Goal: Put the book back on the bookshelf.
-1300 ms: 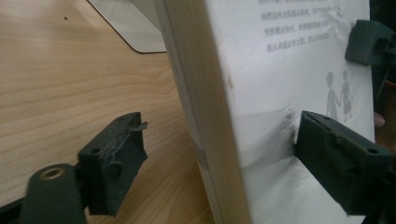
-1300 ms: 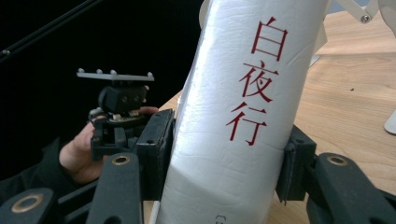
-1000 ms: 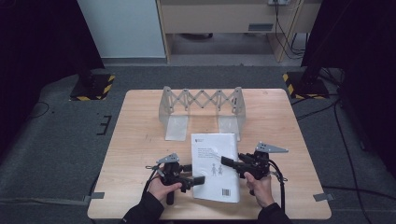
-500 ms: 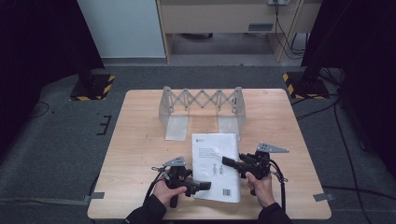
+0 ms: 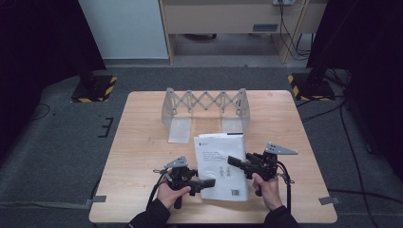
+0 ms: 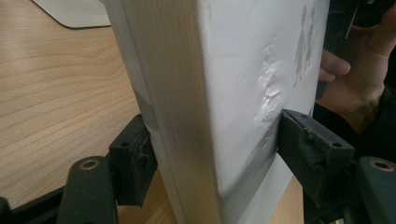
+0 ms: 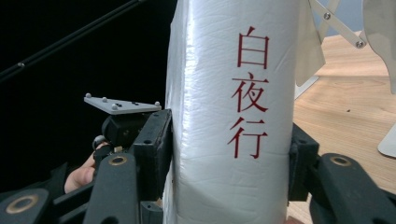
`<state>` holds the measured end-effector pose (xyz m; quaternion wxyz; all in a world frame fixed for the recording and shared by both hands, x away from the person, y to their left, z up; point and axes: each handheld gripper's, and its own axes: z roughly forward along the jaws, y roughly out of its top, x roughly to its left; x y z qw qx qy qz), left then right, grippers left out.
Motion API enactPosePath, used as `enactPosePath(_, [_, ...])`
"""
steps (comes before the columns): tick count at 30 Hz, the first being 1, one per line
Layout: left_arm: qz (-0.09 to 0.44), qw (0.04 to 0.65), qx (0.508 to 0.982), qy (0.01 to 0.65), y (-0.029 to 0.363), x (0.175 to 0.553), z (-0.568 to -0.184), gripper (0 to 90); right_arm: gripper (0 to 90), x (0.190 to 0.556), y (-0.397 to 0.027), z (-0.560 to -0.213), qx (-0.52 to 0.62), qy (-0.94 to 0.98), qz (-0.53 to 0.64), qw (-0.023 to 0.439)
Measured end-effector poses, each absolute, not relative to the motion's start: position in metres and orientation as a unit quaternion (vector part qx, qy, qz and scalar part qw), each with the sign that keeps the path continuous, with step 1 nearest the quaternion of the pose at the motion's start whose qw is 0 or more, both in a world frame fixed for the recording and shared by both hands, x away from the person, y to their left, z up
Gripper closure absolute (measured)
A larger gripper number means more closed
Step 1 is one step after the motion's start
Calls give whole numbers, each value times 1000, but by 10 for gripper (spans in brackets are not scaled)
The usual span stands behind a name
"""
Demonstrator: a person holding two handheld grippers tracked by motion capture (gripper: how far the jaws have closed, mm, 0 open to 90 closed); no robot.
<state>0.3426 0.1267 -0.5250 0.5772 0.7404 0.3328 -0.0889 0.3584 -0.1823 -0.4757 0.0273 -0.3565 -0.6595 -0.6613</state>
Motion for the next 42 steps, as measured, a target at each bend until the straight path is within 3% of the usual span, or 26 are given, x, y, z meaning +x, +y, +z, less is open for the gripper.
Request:
enactPosePath(4, [-74, 577, 745, 325, 125, 339, -522, 385, 356, 361, -186, -478, -366, -677, -638, 24])
enactPosePath(8, [-76, 577, 744, 330, 125, 340, -522, 387, 358, 363, -189, -481, -373, -673, -638, 32])
enactPosePath(28, [-14, 584, 745, 322, 131, 344, -513, 351, 363, 357, -176, -476, -308, -675, -669, -45])
enactPosePath(34, [4, 577, 758, 304, 130, 340, -514, 342, 358, 357, -179, -481, -299, -685, -664, -25])
enactPosePath(42, [-26, 600, 727, 332, 139, 338, -518, 330, 356, 352, -182, -482, -294, -695, -656, -21])
